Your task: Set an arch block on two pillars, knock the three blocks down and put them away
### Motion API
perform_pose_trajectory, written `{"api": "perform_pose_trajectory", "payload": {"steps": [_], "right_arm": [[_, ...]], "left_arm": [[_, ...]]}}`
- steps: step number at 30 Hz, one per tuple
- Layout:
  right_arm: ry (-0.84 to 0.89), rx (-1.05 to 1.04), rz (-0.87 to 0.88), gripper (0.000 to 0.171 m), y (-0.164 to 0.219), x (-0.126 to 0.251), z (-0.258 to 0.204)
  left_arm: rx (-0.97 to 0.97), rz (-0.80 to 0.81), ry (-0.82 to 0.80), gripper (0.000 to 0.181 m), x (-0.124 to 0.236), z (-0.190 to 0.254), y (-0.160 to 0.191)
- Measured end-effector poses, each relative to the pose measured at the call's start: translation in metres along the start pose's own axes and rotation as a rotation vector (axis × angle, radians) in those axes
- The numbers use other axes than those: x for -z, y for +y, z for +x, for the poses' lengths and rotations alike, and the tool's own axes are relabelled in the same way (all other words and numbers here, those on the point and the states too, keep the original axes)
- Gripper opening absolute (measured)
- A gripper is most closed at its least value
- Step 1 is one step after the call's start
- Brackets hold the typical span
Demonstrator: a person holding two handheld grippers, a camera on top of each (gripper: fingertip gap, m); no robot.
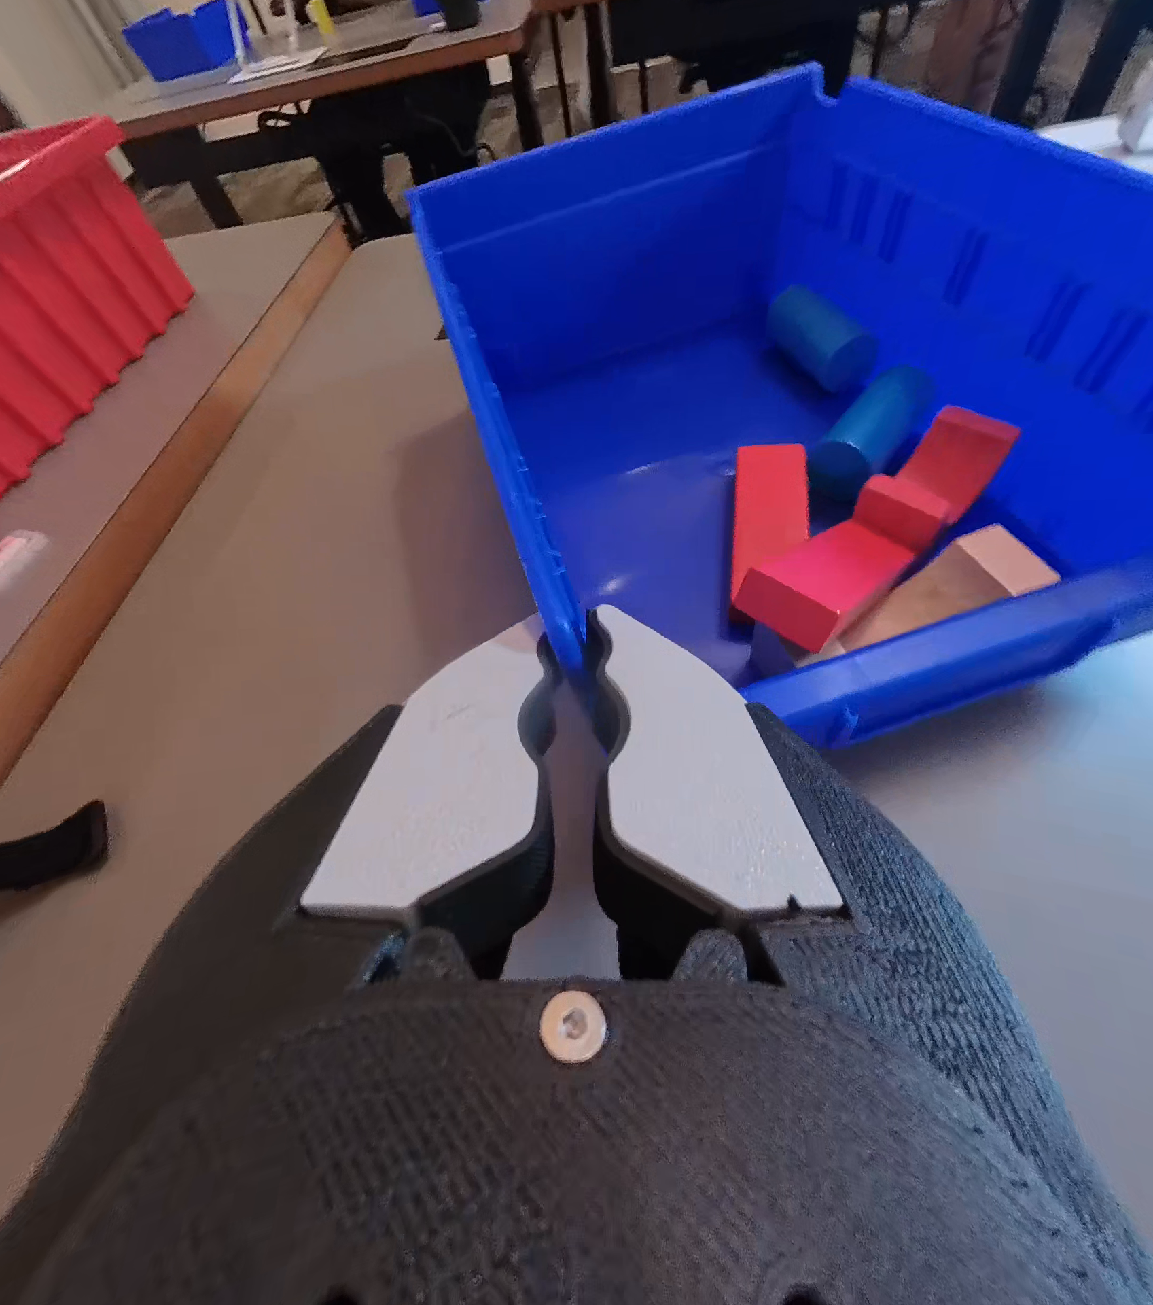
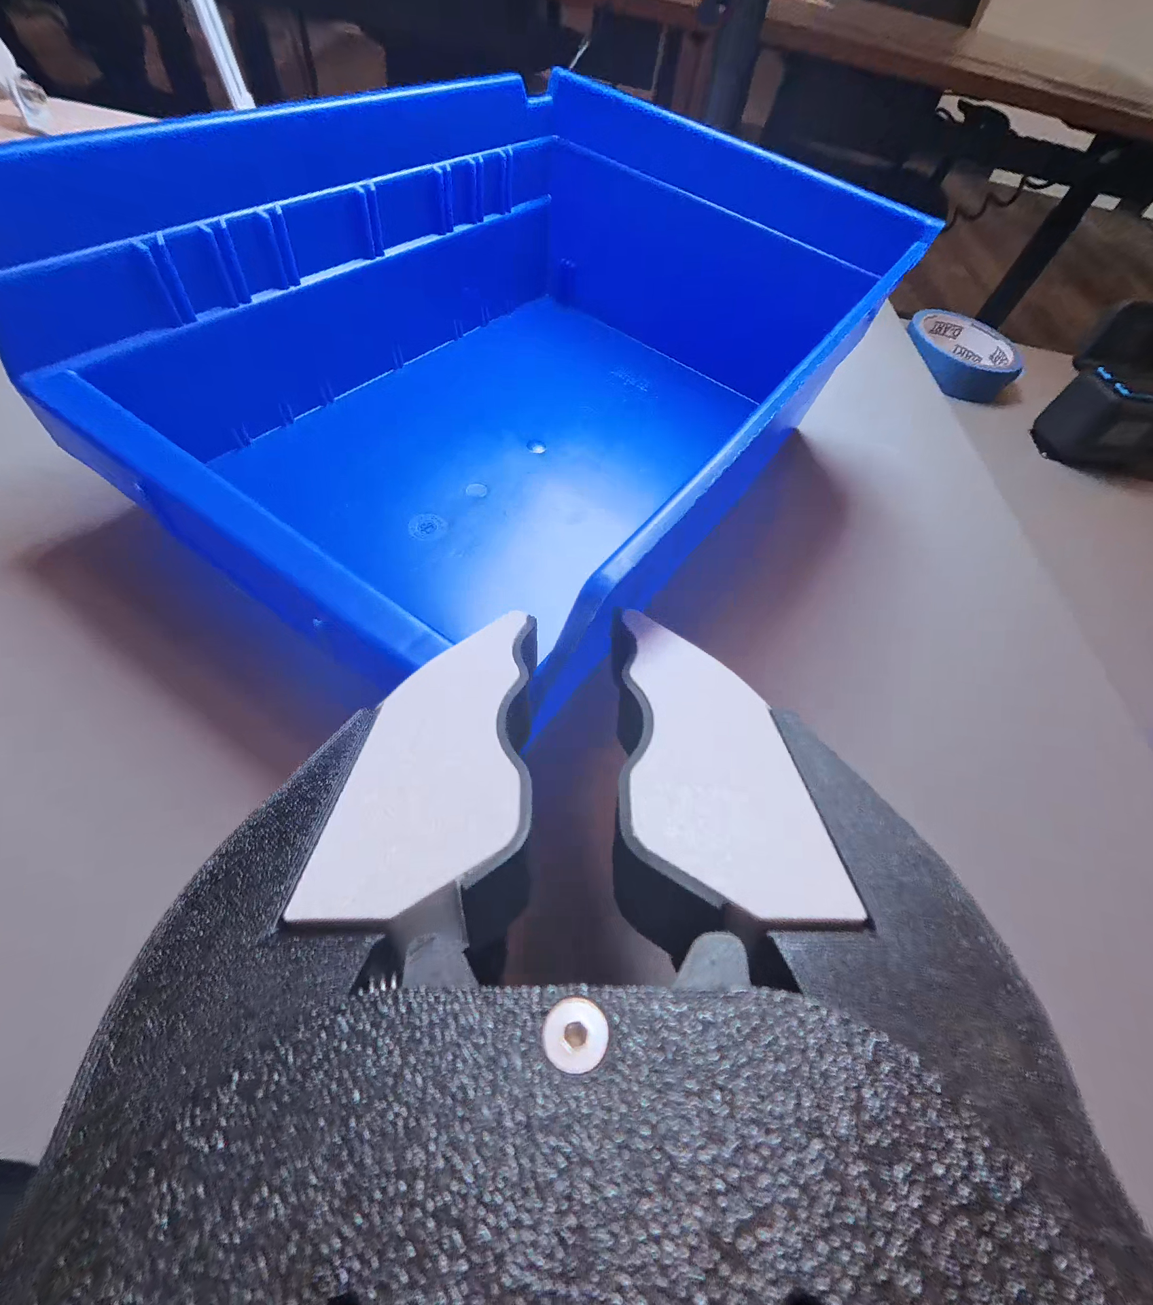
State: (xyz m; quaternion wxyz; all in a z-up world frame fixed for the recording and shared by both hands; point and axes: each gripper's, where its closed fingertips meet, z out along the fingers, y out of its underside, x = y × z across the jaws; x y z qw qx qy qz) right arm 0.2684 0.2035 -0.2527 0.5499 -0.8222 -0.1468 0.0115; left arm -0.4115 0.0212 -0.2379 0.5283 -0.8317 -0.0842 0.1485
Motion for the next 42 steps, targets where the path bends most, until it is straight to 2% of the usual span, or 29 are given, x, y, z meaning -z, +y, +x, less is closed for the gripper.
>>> {"api": "perform_pose_trajectory", "payload": {"steps": [8,12,19,26,34,40,42], "right_arm": [[-0.002,0.029,0.006,0.021,0.0,0.001,-0.004],[-0.004,0.036,0.007,0.021,0.0,0.001,-0.007],[0.001,0.055,0.01,0.02,0.0,0.002,-0.007],[0.008,0.09,0.014,0.02,-0.001,0.002,-0.01],[-0.003,0.106,0.018,0.02,-0.001,0.004,-0.015],[-0.024,0.072,0.025,0.022,-0.001,0.006,-0.015],[-0.018,0.059,0.052,0.027,-0.006,0.01,-0.013]], "left_arm": [[0.242,0.105,-0.171,0.004,0.02,-0.08,0.003],[0.308,0.157,-0.242,0.003,0.025,-0.094,0.001],[0.226,0.088,-0.084,0.008,0.002,-0.047,0.004],[0.13,0.086,-0.011,0.009,-0.008,-0.008,-0.004],[0.05,0.107,0.023,0.018,-0.009,0.015,-0.008],[0.067,0.144,0.058,0.025,-0.004,0.016,-0.014],[0.071,0.173,0.052,0.028,0.001,0.011,-0.02]]}}
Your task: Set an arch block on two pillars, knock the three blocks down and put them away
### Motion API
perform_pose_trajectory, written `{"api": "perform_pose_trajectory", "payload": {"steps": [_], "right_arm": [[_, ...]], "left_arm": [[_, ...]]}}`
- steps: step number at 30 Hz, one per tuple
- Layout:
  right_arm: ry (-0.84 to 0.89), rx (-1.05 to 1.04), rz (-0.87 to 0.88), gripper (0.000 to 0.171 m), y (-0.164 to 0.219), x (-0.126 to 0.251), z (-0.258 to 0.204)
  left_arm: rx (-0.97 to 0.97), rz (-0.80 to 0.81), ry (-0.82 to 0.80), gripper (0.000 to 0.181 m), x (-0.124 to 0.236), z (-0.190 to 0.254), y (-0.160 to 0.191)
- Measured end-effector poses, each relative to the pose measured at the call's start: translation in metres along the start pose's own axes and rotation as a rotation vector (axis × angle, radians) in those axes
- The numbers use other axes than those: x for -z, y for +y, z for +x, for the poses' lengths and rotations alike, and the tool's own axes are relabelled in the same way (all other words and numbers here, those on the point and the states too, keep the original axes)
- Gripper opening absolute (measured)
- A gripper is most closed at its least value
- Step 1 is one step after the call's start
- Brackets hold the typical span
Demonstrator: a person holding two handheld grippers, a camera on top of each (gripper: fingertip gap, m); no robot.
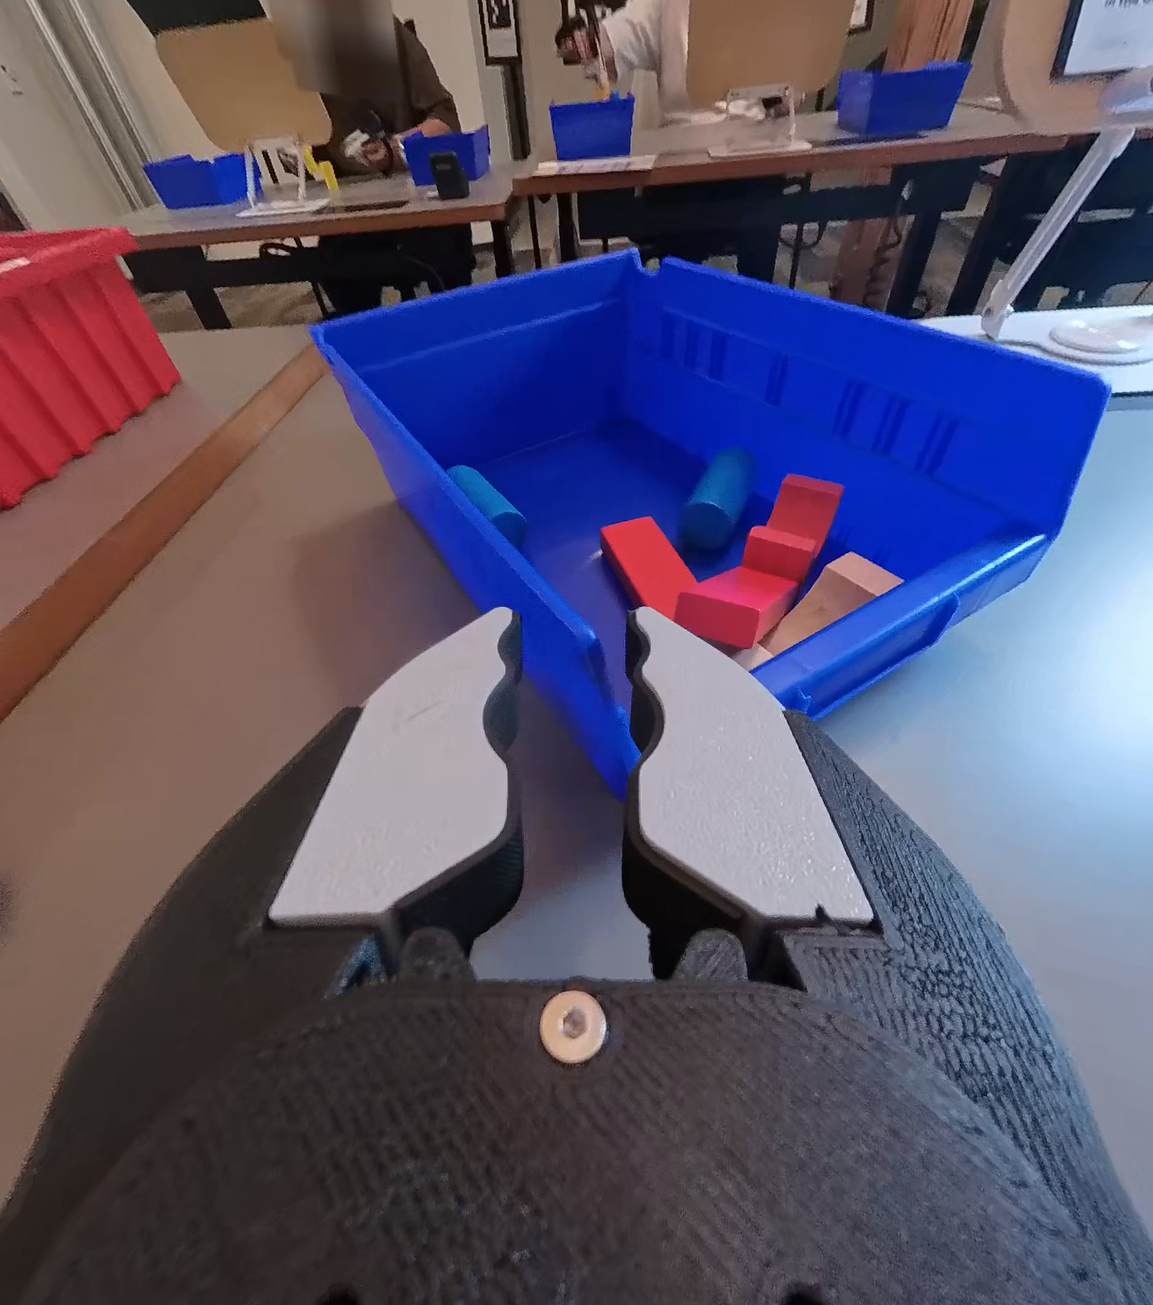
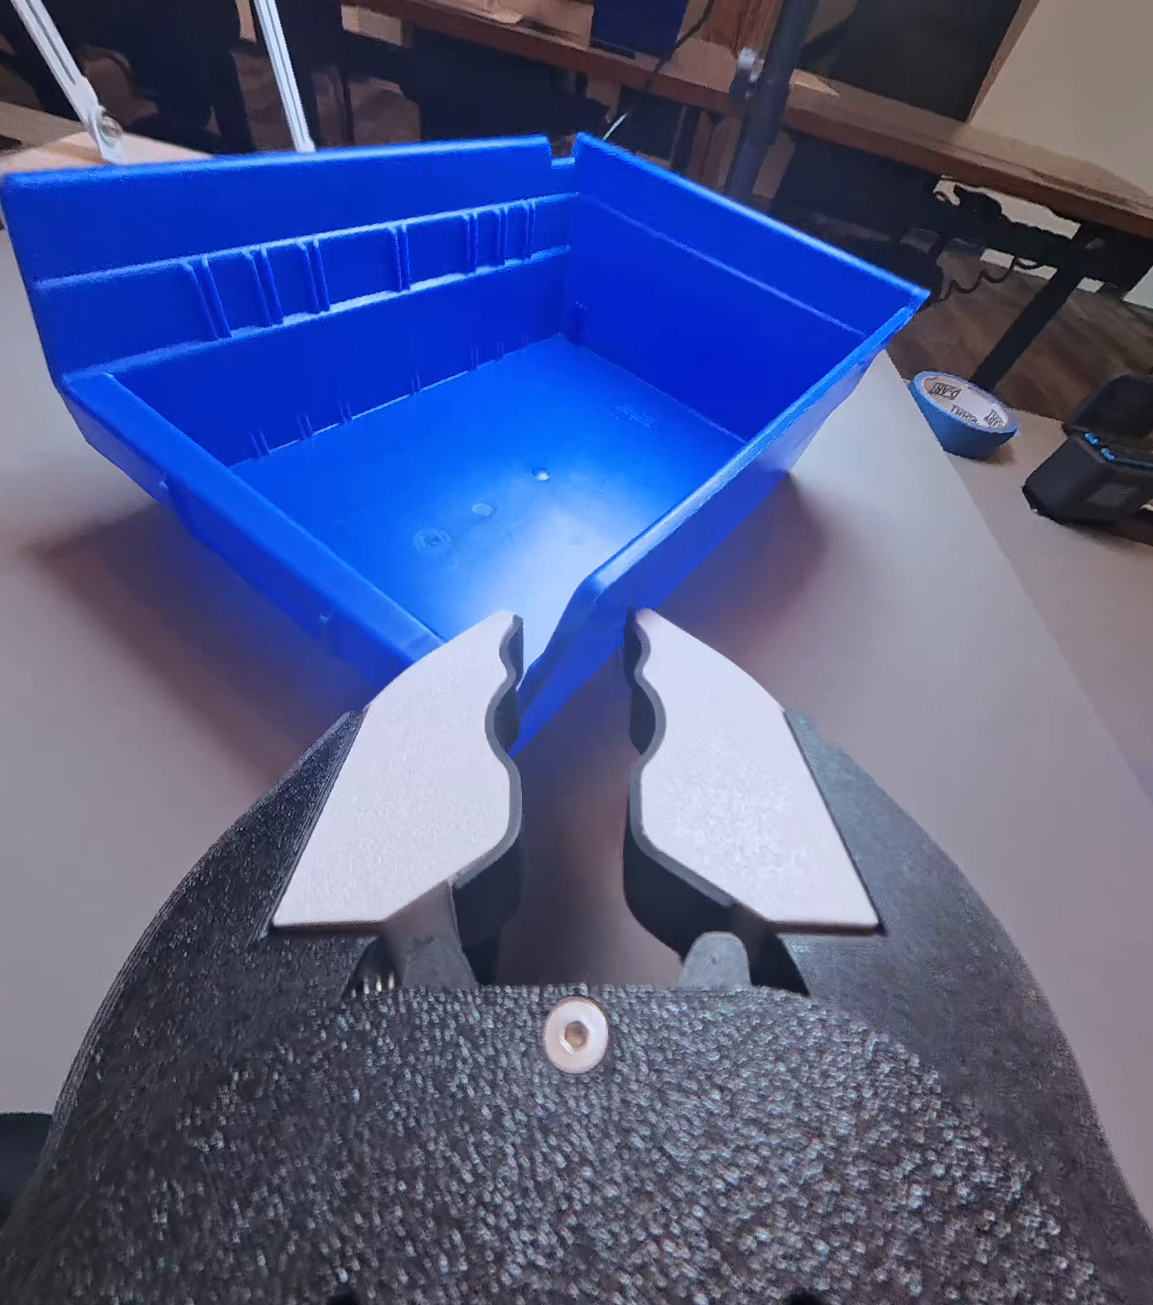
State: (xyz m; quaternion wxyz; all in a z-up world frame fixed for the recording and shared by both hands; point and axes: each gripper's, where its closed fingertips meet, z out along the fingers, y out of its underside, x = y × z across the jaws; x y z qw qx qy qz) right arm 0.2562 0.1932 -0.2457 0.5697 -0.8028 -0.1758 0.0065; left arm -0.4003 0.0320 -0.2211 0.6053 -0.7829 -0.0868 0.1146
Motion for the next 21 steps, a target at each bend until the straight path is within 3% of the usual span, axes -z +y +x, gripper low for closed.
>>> {"api": "perform_pose_trajectory", "payload": {"steps": [4,9,16,21], "right_arm": [[0.019,-0.024,0.144,0.038,-0.035,0.02,0.004],[-0.177,-0.001,0.274,0.043,-0.094,0.029,-0.043],[-0.596,-0.09,0.331,0.048,-0.17,0.01,-0.13],[-0.703,-0.117,0.328,0.045,-0.154,-0.014,-0.168]], "left_arm": [[-0.037,0.102,-0.031,0.032,0.017,-0.005,-0.03],[-0.151,0.125,0.088,0.031,0.021,0.032,-0.067],[-0.222,-0.104,0.31,0.034,-0.038,0.083,-0.071],[-0.398,-0.307,0.335,0.024,-0.089,0.091,-0.06]]}}
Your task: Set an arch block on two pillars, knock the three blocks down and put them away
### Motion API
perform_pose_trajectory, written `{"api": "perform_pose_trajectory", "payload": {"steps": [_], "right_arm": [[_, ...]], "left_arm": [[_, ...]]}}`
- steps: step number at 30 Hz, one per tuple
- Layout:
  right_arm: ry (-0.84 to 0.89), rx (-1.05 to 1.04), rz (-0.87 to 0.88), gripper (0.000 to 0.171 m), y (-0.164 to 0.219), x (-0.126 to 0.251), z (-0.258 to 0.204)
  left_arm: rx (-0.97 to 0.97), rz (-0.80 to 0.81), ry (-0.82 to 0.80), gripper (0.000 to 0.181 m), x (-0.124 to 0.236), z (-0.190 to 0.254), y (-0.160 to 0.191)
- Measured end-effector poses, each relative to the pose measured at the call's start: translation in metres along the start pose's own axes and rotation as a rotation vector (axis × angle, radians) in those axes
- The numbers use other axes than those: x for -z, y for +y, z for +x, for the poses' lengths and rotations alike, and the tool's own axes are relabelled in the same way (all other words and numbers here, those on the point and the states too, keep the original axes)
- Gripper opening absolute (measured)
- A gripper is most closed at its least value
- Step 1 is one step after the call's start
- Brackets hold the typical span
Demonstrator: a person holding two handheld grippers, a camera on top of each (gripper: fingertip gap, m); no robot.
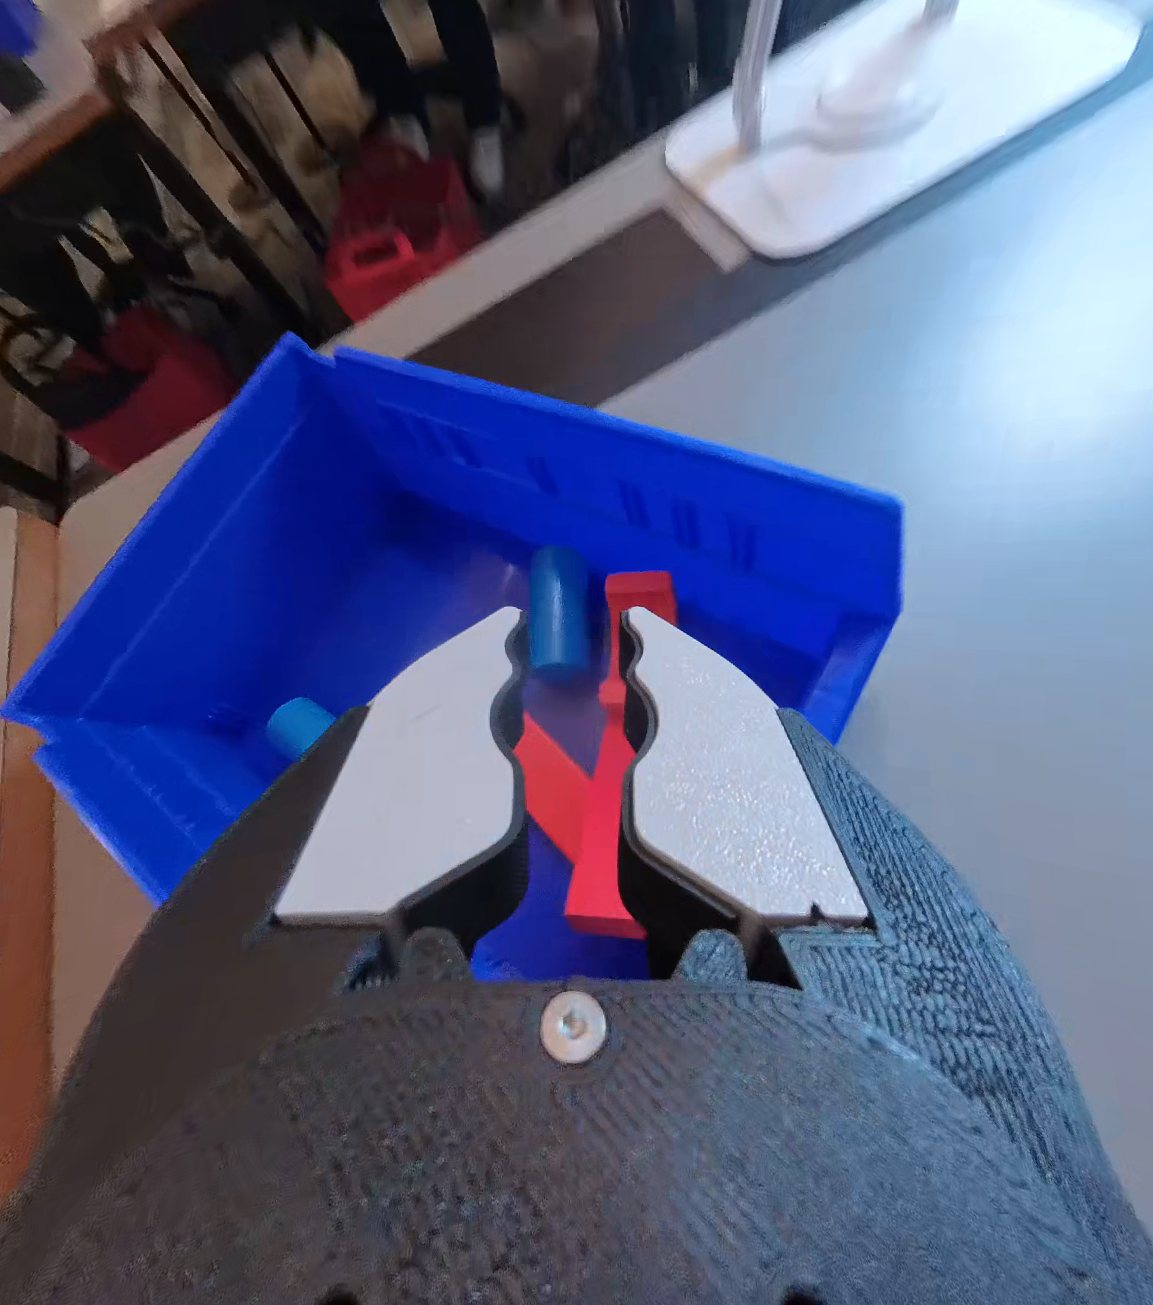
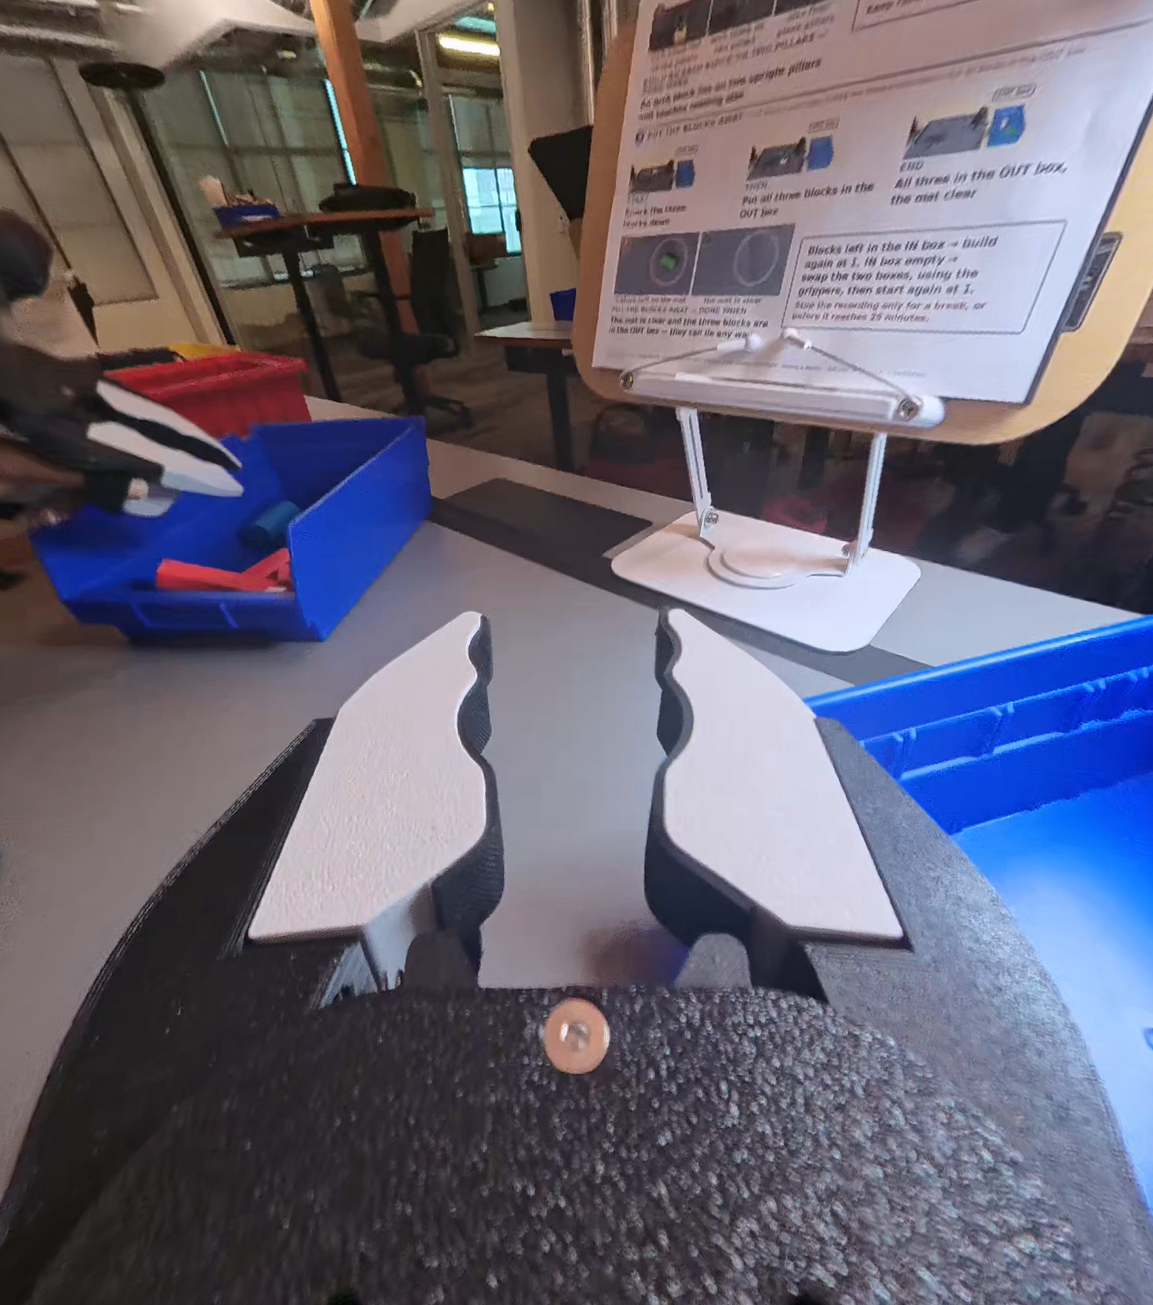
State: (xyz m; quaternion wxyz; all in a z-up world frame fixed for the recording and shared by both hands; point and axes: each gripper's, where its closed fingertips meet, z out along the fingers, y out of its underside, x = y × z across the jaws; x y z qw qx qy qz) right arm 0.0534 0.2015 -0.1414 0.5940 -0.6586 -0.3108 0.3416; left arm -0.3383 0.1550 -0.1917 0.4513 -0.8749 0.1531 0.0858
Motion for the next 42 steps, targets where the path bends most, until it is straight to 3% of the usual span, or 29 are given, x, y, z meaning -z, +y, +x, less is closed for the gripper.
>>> {"api": "perform_pose_trajectory", "payload": {"steps": [3,7,11,13,20,27,36,42], "right_arm": [[0.003,0.09,-0.06,0.041,0.026,-0.002,-0.005],[-0.017,0.138,-0.076,0.039,0.03,-0.002,-0.012],[-0.032,0.182,-0.084,0.035,0.032,-0.001,-0.017],[-0.042,0.191,-0.101,0.034,0.037,-0.003,-0.018],[-0.065,0.221,-0.142,0.031,0.051,-0.005,-0.026],[-0.062,0.236,-0.13,0.029,0.048,-0.001,-0.027],[-0.063,0.232,-0.155,0.028,0.055,-0.003,-0.025],[-0.065,0.238,-0.167,0.028,0.058,-0.003,-0.025]], "left_arm": [[-0.084,-0.192,0.106,0.029,-0.021,0.008,0.01],[-0.072,-0.324,0.23,0.031,-0.053,0.025,0.019],[-0.087,-0.477,0.253,0.044,-0.085,0.034,0.053],[-0.082,-0.511,0.237,0.042,-0.096,0.032,0.062],[-0.065,-0.511,0.333,0.034,-0.096,0.043,0.064],[-0.053,-0.346,0.354,0.033,-0.059,0.042,0.024],[-0.08,-0.378,0.255,0.033,-0.064,0.022,0.036],[0.007,-0.167,0.047,0.034,-0.071,-0.015,0.001]]}}
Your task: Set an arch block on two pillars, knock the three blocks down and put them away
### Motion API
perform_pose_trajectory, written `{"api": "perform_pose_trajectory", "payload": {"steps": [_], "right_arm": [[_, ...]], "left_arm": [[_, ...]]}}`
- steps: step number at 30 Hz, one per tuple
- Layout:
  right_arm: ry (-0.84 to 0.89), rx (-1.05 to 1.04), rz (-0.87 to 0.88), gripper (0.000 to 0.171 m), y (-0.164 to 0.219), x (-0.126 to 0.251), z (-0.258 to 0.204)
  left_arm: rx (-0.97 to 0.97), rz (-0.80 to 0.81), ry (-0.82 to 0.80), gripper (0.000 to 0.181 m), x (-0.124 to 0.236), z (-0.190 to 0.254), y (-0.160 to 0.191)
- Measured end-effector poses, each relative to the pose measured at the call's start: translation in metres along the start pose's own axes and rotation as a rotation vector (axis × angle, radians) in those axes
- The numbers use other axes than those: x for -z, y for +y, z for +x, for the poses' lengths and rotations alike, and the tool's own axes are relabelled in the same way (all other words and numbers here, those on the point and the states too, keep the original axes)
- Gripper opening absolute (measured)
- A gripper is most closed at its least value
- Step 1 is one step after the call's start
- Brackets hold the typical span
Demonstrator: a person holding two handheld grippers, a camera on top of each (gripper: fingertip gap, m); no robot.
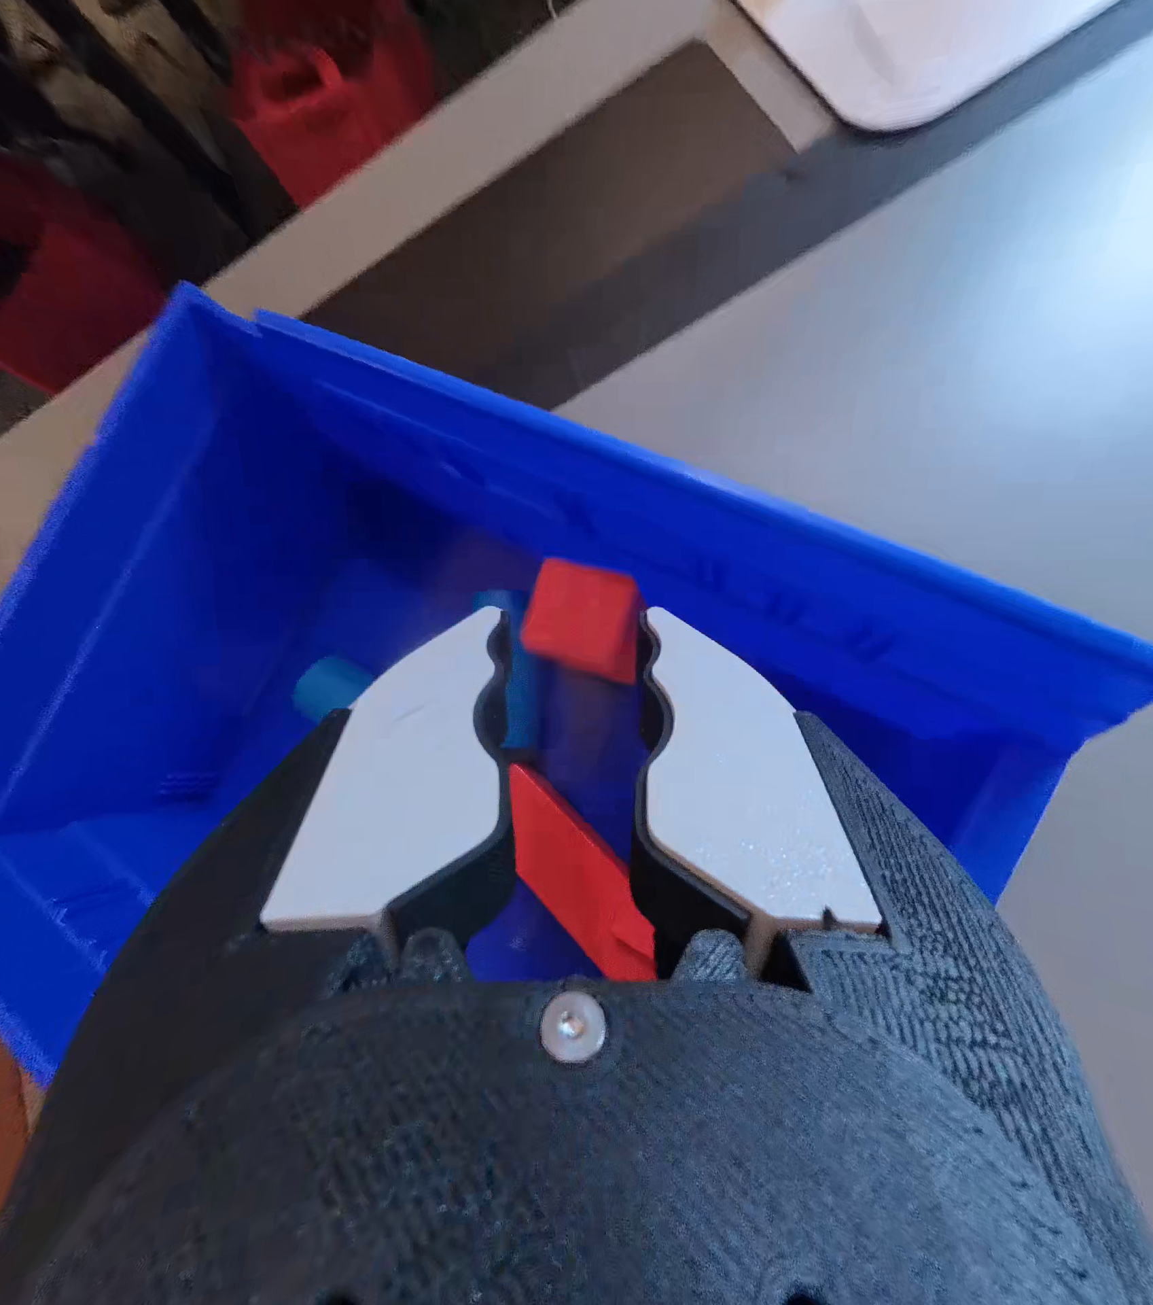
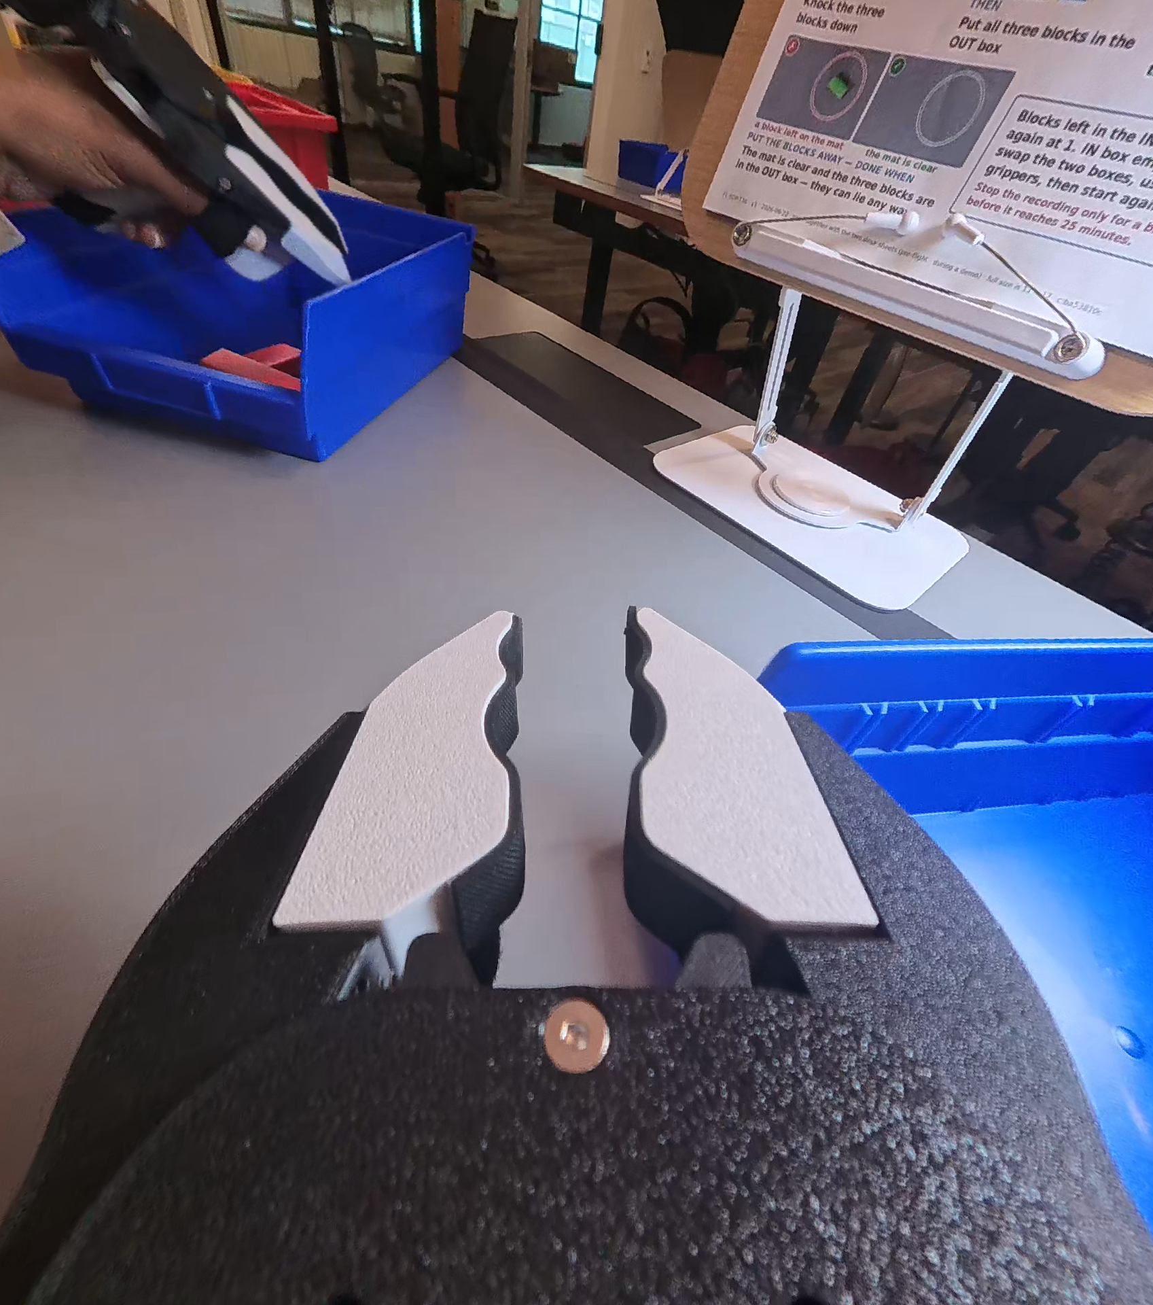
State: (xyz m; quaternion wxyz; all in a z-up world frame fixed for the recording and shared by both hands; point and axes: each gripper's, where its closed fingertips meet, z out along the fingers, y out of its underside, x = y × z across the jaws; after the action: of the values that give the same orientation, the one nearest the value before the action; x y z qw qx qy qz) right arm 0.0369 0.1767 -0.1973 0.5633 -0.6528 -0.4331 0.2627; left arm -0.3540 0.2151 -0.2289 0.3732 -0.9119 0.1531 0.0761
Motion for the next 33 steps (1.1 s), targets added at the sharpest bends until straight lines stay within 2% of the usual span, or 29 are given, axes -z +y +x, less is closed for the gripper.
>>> {"api": "perform_pose_trajectory", "payload": {"steps": [4,6,12,14,15,18,21,24,26,29,31,33], "right_arm": [[-0.006,0.005,-0.005,0.028,0.0,-0.001,-0.003],[-0.011,0.01,-0.012,0.027,0.001,-0.001,-0.004],[-0.036,0.018,-0.042,0.027,0.008,-0.004,-0.009],[-0.043,0.017,-0.052,0.027,0.01,-0.005,-0.01],[-0.046,0.018,-0.056,0.027,0.012,-0.006,-0.01],[-0.046,0.022,-0.063,0.026,0.013,-0.006,-0.011],[-0.044,0.018,-0.059,0.026,0.013,-0.006,-0.011],[-0.081,-0.013,-0.033,0.027,0.007,-0.007,-0.019],[-0.114,-0.038,-0.002,0.03,0.0,-0.008,-0.027],[-0.176,-0.097,0.067,0.037,-0.017,-0.008,-0.044],[-0.228,-0.156,0.117,0.042,-0.031,-0.007,-0.057],[-0.283,-0.206,0.158,0.046,-0.046,-0.007,-0.069]], "left_arm": [[0.058,0.079,-0.1,0.037,0.007,-0.022,-0.009],[0.094,0.063,-0.133,0.041,0.004,-0.031,-0.003],[0.053,-0.199,-0.114,0.05,-0.035,-0.026,0.05],[0.015,-0.277,-0.114,0.046,-0.047,-0.024,0.066],[0.0,-0.271,-0.127,0.033,-0.051,-0.026,0.068],[-0.013,-0.281,-0.145,0.033,-0.049,-0.029,0.067],[-0.025,-0.225,-0.195,0.032,-0.028,-0.037,0.051],[-0.081,-0.046,-0.233,0.032,0.011,-0.035,0.008],[-0.144,0.166,-0.202,0.032,0.042,-0.014,-0.033],[-0.249,0.541,-0.009,0.032,0.089,0.061,-0.088],[-0.291,0.748,0.177,0.032,0.116,0.128,-0.104],[-0.29,0.881,0.317,0.032,0.132,0.186,-0.105]]}}
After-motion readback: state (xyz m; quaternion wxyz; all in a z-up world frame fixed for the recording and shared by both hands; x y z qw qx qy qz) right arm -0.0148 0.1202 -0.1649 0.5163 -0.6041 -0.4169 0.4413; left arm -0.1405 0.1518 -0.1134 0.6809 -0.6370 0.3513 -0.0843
